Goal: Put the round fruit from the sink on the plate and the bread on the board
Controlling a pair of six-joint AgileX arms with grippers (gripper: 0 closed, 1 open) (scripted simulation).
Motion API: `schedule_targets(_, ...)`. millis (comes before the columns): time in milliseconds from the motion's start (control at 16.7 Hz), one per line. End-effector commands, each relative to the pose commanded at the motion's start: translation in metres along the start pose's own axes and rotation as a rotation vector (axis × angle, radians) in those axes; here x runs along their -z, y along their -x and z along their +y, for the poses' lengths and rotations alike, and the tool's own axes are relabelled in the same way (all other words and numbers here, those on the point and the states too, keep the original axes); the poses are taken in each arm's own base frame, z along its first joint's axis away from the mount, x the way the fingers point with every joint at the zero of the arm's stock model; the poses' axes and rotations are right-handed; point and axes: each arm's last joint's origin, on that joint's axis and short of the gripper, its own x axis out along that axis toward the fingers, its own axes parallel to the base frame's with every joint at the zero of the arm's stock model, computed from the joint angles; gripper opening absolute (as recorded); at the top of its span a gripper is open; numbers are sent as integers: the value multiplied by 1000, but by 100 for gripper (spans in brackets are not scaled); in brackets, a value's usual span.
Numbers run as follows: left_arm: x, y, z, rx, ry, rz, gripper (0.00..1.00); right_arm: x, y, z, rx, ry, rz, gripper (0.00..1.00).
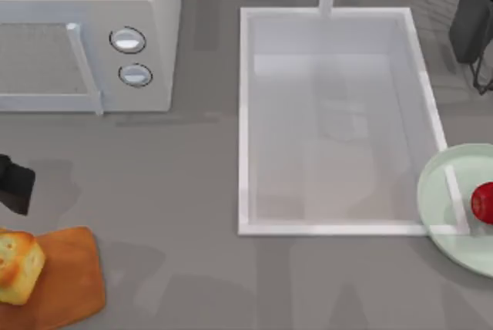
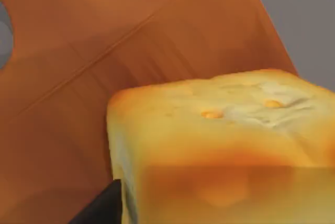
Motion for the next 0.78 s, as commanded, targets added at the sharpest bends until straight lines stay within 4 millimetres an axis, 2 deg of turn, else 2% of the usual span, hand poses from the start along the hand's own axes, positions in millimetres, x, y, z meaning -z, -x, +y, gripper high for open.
schedule_targets(300, 8, 21, 35, 359, -463, -188, 100, 0, 0, 0, 0, 0, 0, 100)
schedule_targets(540, 15, 28, 63, 616, -843, -520, 100, 0, 0, 0, 0, 0, 0, 100)
schedule_targets(780, 18, 27, 77, 766, -1052, -878, 100, 0, 0, 0, 0, 0, 0, 100)
